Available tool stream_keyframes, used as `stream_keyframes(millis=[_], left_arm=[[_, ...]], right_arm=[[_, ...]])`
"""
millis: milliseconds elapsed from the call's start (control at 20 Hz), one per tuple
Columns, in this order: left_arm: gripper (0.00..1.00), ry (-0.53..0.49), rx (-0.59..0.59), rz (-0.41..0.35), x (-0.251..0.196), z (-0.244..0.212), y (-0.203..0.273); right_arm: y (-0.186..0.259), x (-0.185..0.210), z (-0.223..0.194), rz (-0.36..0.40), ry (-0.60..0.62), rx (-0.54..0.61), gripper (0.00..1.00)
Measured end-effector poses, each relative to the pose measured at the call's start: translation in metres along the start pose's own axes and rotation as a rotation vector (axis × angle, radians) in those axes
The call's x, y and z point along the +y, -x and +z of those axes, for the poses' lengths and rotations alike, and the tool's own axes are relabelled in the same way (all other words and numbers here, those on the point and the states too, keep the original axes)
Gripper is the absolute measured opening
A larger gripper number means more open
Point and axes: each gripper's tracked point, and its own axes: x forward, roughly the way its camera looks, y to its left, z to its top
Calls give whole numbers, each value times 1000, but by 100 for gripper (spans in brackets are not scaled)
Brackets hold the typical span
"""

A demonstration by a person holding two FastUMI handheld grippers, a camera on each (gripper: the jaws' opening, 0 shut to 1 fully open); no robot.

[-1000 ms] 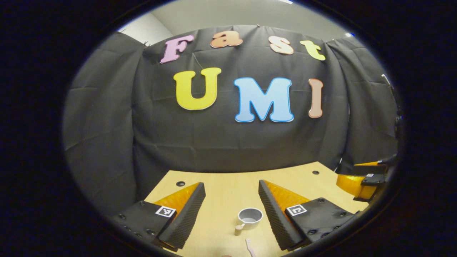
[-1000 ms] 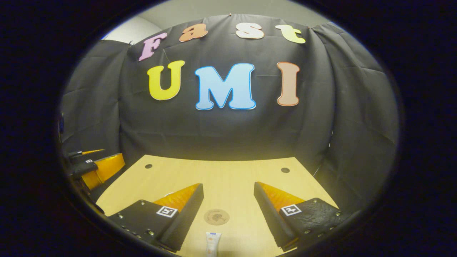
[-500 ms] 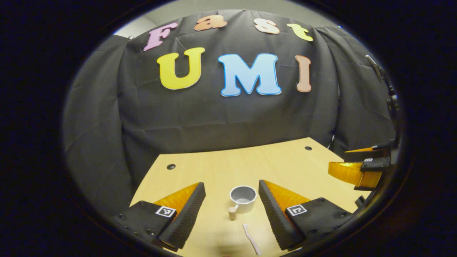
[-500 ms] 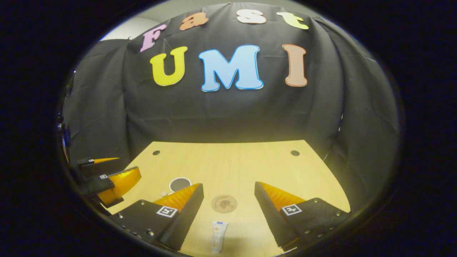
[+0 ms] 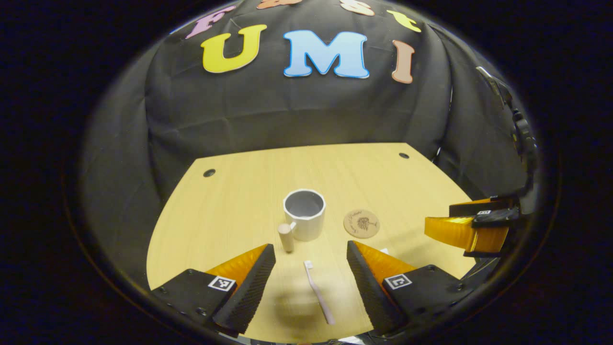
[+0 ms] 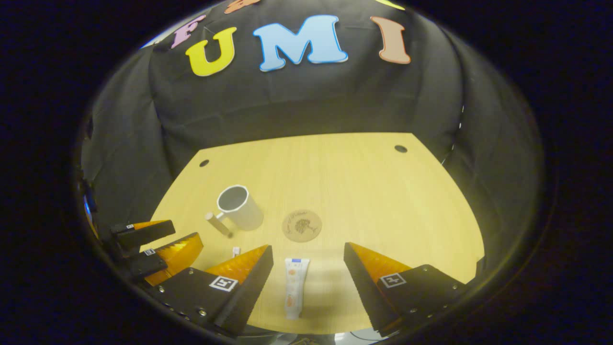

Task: Put the toothbrush and toothpaste on the desktop into the cup, then pick up the cup and place it on the coaster on the desktop.

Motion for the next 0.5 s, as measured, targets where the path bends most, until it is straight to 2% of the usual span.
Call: stream_keyframes(millis=[150,200,250,300,450,500], left_arm=[[97,-5,114,-1,-5,-39,-15],[100,-5,143,0,-6,-54,-20],[100,0,170,-3,-7,-64,-24],[98,8,194,-4,-8,-75,-28],[100,31,272,15,-5,-101,-36],[98,37,300,25,-3,-109,-40]], right_arm=[[-15,2,-38,10,-6,114,92],[-20,3,-48,16,-14,145,89],[-24,5,-57,21,-21,177,92],[-30,6,-65,24,-27,208,92],[-45,10,-94,34,-32,297,92],[-50,12,-102,37,-30,319,92]])
